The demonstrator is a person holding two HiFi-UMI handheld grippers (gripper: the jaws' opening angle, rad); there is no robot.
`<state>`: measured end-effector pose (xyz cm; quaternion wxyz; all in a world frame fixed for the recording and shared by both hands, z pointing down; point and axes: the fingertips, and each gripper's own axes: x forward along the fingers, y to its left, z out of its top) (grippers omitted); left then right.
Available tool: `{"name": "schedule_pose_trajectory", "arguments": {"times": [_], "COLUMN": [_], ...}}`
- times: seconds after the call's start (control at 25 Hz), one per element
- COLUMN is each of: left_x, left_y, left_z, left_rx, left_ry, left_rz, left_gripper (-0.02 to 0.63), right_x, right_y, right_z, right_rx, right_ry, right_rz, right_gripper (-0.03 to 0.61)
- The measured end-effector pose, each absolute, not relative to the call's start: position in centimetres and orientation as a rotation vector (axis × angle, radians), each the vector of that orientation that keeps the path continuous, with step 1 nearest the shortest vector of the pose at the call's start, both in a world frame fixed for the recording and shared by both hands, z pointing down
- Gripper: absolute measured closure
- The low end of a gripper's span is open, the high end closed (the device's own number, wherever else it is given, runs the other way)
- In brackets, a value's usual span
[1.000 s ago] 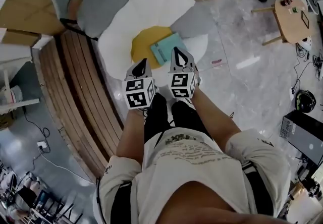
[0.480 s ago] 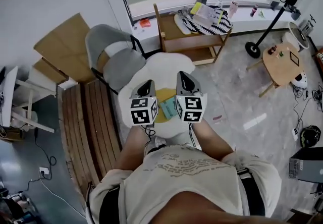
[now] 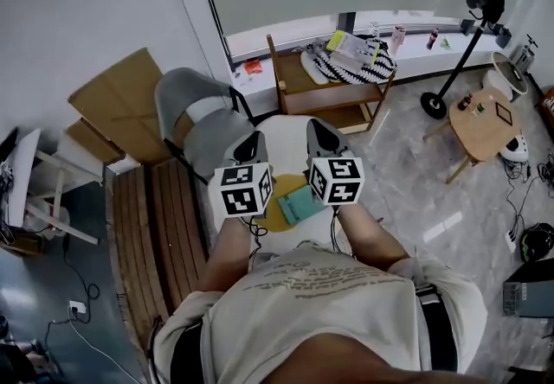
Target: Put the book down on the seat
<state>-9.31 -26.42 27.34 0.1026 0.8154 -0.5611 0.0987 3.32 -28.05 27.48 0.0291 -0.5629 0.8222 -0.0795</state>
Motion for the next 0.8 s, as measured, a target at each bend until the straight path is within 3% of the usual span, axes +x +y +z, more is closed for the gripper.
{"name": "schedule_pose_trajectory", "arguments": {"times": [0.8], "left_x": [-6.7], "left_y": [-25.6], "left_z": [28.2], "left_rx": [2.411], "left_ry": [-1.639], "left_rz": [0.339], "left_gripper": [0.594], "right_x": [5.8], "right_y": [-27.2], "right_z": [28.4], "right_rx": [-1.731], "right_ry": [2.518], "right_rz": [-0.274], "right_gripper": [0.552]}}
